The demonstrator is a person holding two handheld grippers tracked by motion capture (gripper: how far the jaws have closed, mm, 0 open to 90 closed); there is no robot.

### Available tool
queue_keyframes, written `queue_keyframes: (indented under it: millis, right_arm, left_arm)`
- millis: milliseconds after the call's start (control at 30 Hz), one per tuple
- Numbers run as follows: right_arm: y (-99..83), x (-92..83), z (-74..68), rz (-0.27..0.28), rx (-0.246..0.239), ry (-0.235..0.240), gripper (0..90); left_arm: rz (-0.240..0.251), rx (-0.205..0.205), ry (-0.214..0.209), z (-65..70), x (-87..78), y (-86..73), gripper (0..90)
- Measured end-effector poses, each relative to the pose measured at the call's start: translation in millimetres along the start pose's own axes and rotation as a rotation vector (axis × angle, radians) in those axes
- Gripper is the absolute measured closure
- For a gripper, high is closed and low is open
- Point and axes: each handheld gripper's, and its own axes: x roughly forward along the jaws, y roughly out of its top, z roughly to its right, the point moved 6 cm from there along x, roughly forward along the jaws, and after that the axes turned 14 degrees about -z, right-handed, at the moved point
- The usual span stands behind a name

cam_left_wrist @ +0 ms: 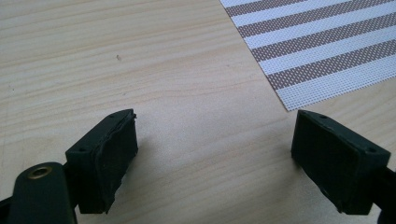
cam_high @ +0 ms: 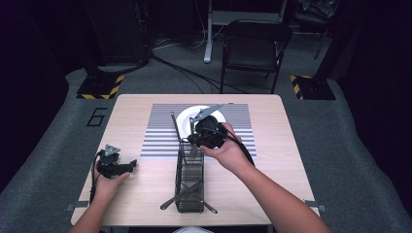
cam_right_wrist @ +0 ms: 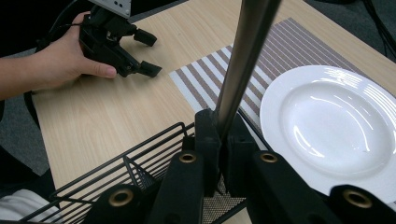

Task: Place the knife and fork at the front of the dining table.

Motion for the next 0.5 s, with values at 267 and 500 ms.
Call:
queue_keyframes:
  millis: [267, 500]
  right_arm:
    - [3.6, -15.4, 2.7, -0.003, 0.016, 0.013, 86.7]
    - [2.4, -26.0, 14.5, 0.005, 0.02, -0.001, 86.7]
  left_arm:
    - [0.0, 0.0, 0.0, 0.0, 0.0, 0.0, 14.3]
    - [0.0, 0.0, 0.0, 0.0, 0.0, 0.0, 14.3]
